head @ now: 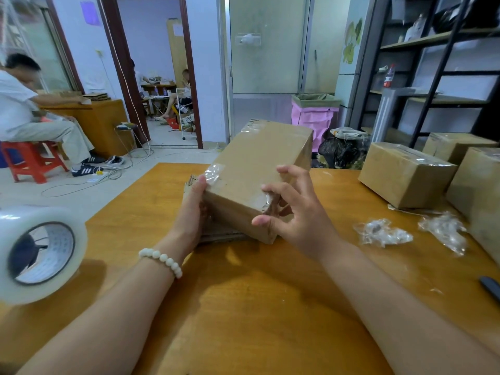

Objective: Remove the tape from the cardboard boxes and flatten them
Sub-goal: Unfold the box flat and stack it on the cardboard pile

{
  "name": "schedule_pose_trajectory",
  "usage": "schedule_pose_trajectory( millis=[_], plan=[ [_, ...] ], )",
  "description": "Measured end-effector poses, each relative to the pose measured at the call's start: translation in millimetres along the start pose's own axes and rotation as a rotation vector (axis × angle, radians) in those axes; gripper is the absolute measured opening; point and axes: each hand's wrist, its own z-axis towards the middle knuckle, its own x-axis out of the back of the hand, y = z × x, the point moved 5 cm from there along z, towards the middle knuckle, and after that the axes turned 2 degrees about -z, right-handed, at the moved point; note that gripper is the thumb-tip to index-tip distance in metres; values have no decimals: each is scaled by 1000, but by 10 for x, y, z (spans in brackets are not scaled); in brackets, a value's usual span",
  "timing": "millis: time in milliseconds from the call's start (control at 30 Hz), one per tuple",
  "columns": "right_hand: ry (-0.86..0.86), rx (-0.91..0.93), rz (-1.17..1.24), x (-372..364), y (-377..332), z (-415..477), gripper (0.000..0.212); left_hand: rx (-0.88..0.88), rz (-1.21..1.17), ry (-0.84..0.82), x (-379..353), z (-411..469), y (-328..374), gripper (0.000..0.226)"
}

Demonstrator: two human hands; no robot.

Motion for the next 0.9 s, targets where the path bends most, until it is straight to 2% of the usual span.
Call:
schedule_pose_trajectory(
  millis=[67,167,267,367,467,533,700,800,900],
  plan=[
    [-2,25,-26,-24,-46,-5,58,-25,6,15,-18,-39,36,65],
    [42,33,-96,-29,-100,-6,56,-45,181,7,-48,-52,11,103],
    [51,7,-107,-35,-134,-8,57,-181,296,-28,-138,-113,44,94],
    [26,10,-180,-45,-134,21,65,-313,436,-68,-181,-158,83,98],
    [144,65,-379,0,-121,49,63,-420,637,-146,-200,-152,60,99],
    [169,75,-422,-3,-105,46,62,-435,666,-164,-220,-156,68,108],
    [97,20,-296,-41,-51,39,59,-422,811,-216,-199,-128,24,124],
    [87,27,-315,-46,-80,44,56,-450,845,-170,-241,-147,15,130],
    [81,23,-291,-50,-125,47,48,-391,819,-136,-241,-122,-15,134]
  ],
)
